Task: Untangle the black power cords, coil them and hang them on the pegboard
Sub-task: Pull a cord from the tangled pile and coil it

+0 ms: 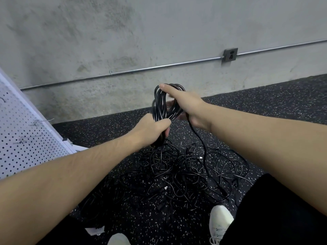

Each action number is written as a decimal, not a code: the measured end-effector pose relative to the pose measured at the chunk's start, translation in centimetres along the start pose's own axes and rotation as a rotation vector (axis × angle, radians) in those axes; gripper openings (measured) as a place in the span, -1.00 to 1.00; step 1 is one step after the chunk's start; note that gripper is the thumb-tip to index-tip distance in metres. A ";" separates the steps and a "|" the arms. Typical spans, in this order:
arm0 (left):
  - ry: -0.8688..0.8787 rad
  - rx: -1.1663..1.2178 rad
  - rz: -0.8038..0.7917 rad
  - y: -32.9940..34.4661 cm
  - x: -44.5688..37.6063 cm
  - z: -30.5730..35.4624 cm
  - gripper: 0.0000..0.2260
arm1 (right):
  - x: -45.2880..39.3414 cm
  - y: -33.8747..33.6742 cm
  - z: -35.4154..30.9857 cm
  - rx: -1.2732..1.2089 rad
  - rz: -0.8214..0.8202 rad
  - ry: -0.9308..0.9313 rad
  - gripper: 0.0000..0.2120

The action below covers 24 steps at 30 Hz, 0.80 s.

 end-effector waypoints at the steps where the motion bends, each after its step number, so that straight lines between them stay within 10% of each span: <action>1: 0.004 0.023 -0.011 0.1 0.1 0.0 -0.70 | 0.1 0.2 0.0 -0.035 -0.026 0.009 -0.50; 14: -0.016 0.508 -0.284 1.6 0.7 0.1 -0.80 | 0.6 2.6 -1.2 -0.486 -0.145 0.069 -0.51; 24: -0.112 0.583 -0.198 1.1 0.7 -1.6 -0.87 | 0.6 2.2 0.1 -0.289 -0.224 0.078 -0.49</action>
Point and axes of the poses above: each hand's wrist, its own x-axis away from the middle knuckle, its own y-axis out of the palm, z = x × y, the point moved 8 cm from there along -x, towards the middle knuckle, and after that the axes turned 7 degrees about -x, right-handed, at the moved point
